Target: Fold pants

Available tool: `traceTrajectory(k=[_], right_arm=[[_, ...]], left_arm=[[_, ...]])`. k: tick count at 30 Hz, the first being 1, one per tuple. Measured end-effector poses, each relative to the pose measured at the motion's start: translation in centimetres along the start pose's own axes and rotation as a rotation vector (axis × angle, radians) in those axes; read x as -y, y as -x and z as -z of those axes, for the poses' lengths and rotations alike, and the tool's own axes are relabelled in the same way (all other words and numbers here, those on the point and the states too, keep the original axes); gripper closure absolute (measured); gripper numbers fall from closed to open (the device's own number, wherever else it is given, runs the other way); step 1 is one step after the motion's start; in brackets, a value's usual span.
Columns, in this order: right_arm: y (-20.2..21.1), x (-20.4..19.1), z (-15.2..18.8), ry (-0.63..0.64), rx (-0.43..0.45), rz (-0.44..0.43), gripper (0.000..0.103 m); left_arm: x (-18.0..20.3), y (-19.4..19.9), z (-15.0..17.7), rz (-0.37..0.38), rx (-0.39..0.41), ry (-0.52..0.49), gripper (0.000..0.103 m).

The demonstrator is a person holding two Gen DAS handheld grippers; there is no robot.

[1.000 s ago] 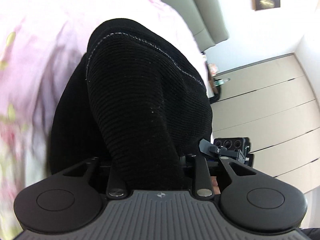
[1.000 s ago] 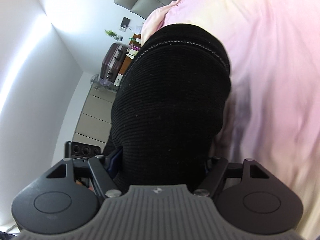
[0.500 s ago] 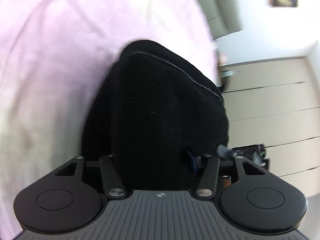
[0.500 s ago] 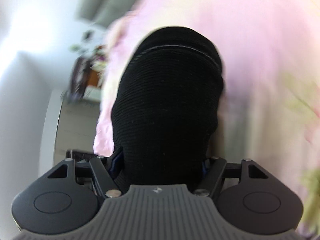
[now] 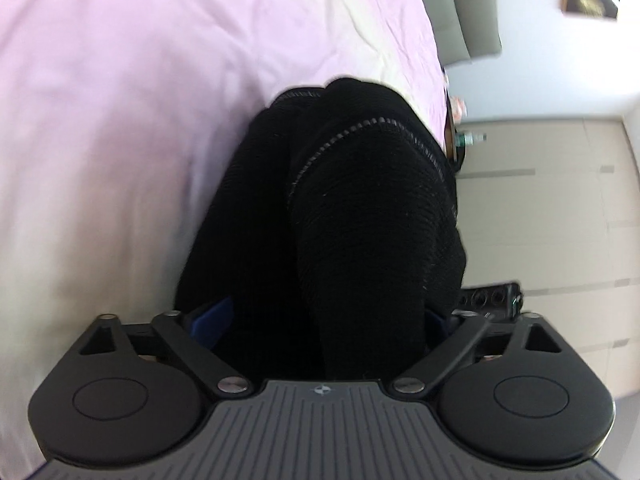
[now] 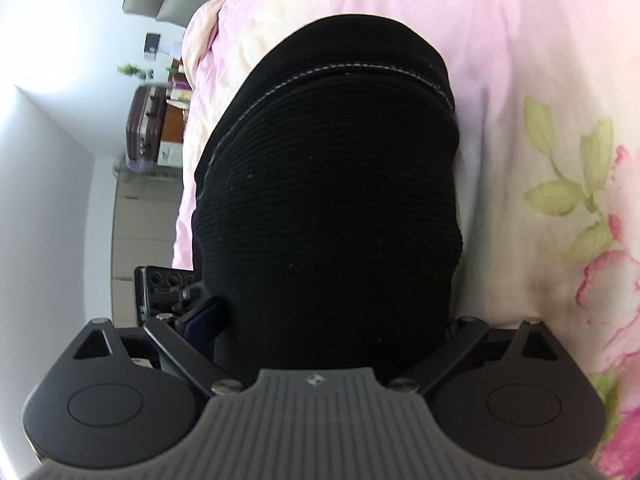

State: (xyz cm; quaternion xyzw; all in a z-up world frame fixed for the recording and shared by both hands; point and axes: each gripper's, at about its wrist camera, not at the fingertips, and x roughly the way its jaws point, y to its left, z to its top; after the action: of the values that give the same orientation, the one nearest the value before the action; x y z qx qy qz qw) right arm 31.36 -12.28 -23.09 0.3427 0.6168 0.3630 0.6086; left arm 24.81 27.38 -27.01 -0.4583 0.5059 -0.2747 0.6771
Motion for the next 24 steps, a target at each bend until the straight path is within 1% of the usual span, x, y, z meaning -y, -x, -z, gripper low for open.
traceTrajectory(k=[2,5,7,8,9,11,13,14,15,16,17,18,20,21,23,24], right_arm=[[-0.1,0.6,0.9,0.011,0.0,-0.01,0.005],[-0.7,0.7,1.1,0.023,0.005,-0.015,0.004],[-0.8,0.5,1.1,0.042,0.01,-0.016,0.013],[-0.2,0.5,1.5,0.07,0.017,-0.013,0.02],[-0.2,0.1,1.6,0.091,0.021,-0.018,0.023],[0.4,-0.7,2.2,0.097,0.038,-0.055,0.026],[0.9,-1.4,2.9,0.114,0.05,-0.055,0.027],[0.9,-1.5,3.2,0.112,0.053,-0.044,0.027],[0.8,-1.5,3.4,0.105,0.057,-0.027,0.027],[0.3,-1.8,3.1,0.095,0.063,-0.009,0.027],[0.2,-1.8,3.0,0.085,0.063,0.003,0.027],[0.2,-1.5,3.0,0.071,0.06,0.001,0.026],[0.6,-1.3,3.1,0.049,0.056,-0.006,0.026],[0.9,-1.2,3.5,0.049,0.052,-0.006,0.025],[0.6,-1.7,3.2,0.055,0.043,0.001,0.025],[-0.1,-2.2,2.0,0.059,0.037,0.006,0.025]], left_arm=[[0.6,0.0,-0.8,-0.01,-0.022,-0.042,0.0],[0.3,0.3,-0.5,0.014,-0.023,-0.054,0.0],[0.4,0.9,-0.3,0.014,-0.003,-0.073,0.026],[1.3,2.2,0.9,0.079,0.003,-0.059,0.072],[1.8,2.8,1.3,0.144,0.012,-0.039,0.083],[3.5,3.6,1.7,0.115,0.027,-0.087,0.082],[3.9,4.2,1.8,0.101,0.017,-0.086,0.079],[3.9,4.2,1.7,0.08,0.013,-0.076,0.064],[3.7,4.2,1.4,0.037,0.02,-0.067,0.044],[3.4,4.6,1.4,-0.02,0.033,-0.06,0.032],[2.9,4.9,1.3,-0.071,0.033,-0.036,0.008],[2.3,5.1,1.2,-0.097,0.017,0.003,0.0],[1.5,5.4,1.2,-0.086,-0.027,0.051,0.0],[1.5,5.5,1.2,-0.093,-0.037,0.039,0.0],[1.6,5.3,0.7,-0.144,-0.066,-0.011,0.0],[1.5,5.5,0.4,-0.142,-0.079,-0.017,0.0]])
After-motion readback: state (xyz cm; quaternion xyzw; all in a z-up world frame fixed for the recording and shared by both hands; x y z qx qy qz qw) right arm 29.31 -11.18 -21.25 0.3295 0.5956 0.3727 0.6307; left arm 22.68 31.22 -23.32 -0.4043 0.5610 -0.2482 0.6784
